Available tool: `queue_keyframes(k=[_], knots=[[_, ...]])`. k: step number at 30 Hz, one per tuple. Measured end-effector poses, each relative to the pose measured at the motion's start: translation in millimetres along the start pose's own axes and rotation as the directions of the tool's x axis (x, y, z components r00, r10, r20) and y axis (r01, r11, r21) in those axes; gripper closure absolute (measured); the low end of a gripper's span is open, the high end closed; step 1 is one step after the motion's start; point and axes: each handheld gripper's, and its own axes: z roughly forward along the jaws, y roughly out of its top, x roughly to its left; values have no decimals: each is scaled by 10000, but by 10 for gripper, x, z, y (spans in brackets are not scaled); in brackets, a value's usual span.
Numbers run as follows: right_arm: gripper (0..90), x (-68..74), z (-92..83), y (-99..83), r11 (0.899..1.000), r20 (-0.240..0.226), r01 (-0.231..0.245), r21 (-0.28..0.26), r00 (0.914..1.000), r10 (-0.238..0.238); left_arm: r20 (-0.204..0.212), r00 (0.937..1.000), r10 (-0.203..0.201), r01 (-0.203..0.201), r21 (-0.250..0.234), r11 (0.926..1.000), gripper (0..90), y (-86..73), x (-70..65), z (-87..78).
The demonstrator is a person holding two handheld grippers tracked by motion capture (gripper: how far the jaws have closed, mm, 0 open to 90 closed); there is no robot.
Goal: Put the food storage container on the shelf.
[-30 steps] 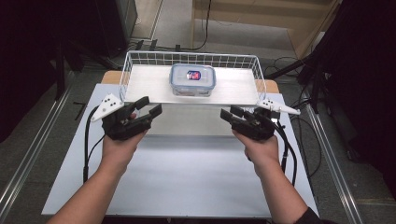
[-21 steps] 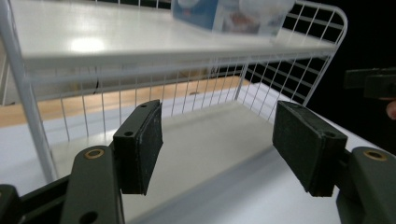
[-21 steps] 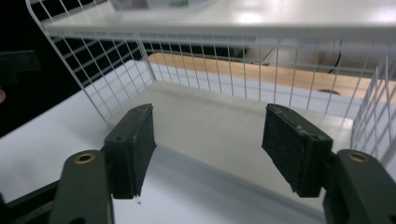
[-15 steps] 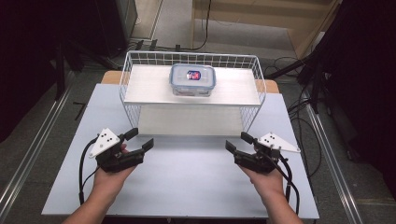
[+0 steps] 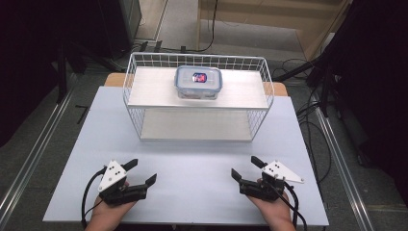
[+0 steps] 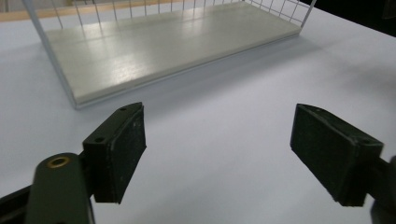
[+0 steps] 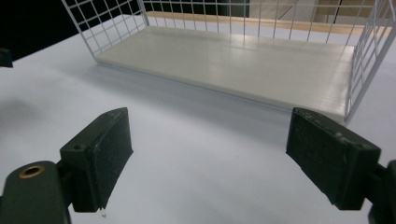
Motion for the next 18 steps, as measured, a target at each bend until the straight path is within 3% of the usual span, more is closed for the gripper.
queue_keyframes(k=[5,8,18], knots=[[90,28,-75,-124,9998,128,192,28,9997,-192,-165,9988,457,-449,459,9979,102,9,-62,51],[77,9,-57,-139,9995,155,311,16,9994,-311,-239,9949,976,-948,980,9907,65,-20,-91,145],[65,19,4,-138,9995,31,293,72,9996,-293,117,9969,784,-790,655,9947,66,-12,-87,133]])
